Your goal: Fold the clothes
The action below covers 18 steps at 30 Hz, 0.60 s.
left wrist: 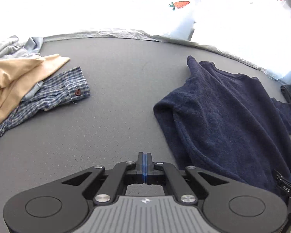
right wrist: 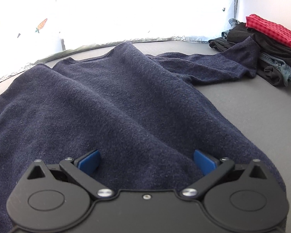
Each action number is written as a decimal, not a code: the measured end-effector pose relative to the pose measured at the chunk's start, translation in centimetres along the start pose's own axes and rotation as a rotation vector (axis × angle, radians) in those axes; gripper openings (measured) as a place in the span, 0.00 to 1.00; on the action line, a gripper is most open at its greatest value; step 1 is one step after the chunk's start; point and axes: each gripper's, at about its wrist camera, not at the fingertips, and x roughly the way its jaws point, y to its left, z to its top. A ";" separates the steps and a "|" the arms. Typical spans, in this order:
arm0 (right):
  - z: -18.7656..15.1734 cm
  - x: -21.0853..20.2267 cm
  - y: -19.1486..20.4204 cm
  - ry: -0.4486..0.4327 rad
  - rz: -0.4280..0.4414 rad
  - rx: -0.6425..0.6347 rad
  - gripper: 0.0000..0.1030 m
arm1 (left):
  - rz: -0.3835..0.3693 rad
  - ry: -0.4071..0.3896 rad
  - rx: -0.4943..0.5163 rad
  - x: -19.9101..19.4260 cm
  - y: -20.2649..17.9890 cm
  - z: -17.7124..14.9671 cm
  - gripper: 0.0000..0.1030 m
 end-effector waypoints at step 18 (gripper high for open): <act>-0.7 -0.1 -0.2 -0.060 0.011 0.000 1.00 | -0.235 0.130 -0.120 1.7 -3.4 -6.7 0.33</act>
